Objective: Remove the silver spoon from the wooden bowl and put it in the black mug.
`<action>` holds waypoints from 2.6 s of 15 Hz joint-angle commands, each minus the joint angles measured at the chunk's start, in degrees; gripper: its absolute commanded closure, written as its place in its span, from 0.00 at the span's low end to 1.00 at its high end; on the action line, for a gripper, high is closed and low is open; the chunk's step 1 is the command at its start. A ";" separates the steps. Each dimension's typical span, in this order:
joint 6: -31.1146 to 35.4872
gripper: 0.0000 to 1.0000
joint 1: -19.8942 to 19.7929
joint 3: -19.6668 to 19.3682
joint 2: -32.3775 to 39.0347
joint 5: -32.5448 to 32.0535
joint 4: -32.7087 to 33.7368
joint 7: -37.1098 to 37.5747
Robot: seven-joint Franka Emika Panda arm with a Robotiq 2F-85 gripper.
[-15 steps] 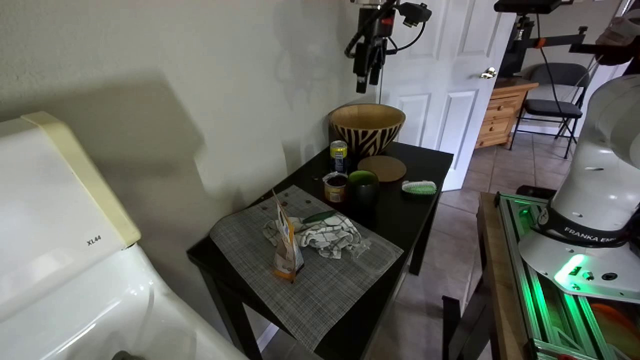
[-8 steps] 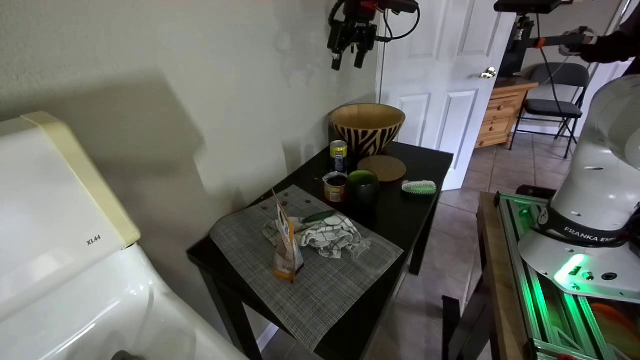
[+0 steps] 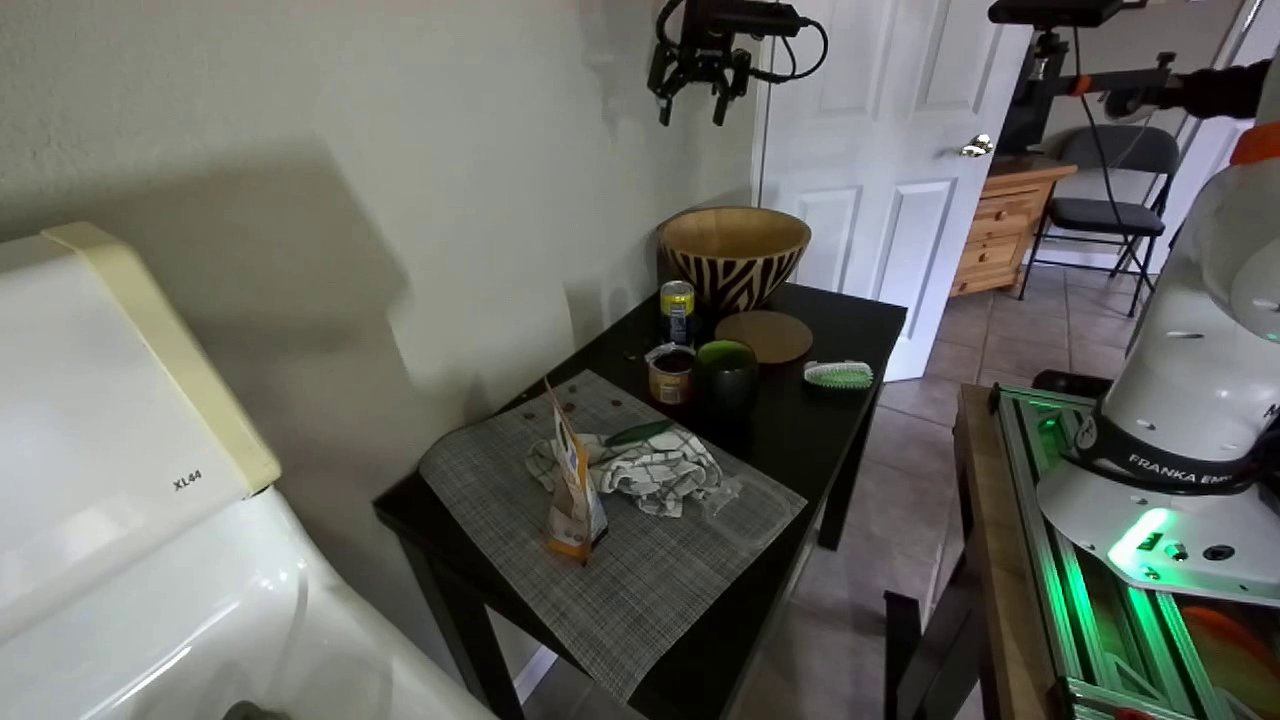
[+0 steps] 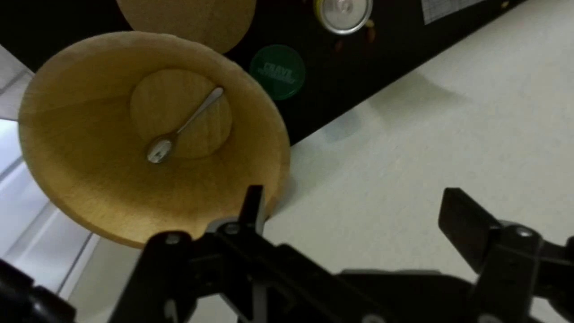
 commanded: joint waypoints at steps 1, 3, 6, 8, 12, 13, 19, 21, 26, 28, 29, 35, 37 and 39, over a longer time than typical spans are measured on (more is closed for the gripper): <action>-1.42 0.00 -1.33 -3.07 6.23 -3.72 6.74 8.11; -1.04 0.00 -1.82 -5.16 8.66 -6.13 7.75 12.35; -1.57 0.00 -2.17 -8.11 12.07 -9.54 8.98 19.17; -3.46 0.00 -2.11 -9.67 14.36 -11.29 9.88 23.57; -1.63 0.00 -2.58 -9.41 13.98 -10.11 8.69 21.28; -1.68 0.00 -2.55 -9.40 14.17 -10.14 8.89 21.47; 1.68 0.00 -3.25 -9.21 18.22 -8.76 8.46 21.98; 3.03 0.00 -3.71 -9.20 20.51 -8.27 8.39 21.10; 6.16 0.00 -5.19 -9.92 24.76 -8.20 7.84 19.70; 6.77 0.00 -6.13 -9.55 26.63 -7.41 8.88 18.11; 6.71 0.00 -6.37 -9.41 27.60 -7.49 9.49 16.76; 6.88 0.00 -5.12 -10.02 32.83 -7.84 11.66 17.01; 5.70 0.00 -4.96 -9.71 34.94 -7.15 13.89 17.10; 5.23 0.00 -4.79 -9.86 37.32 -6.98 16.33 17.63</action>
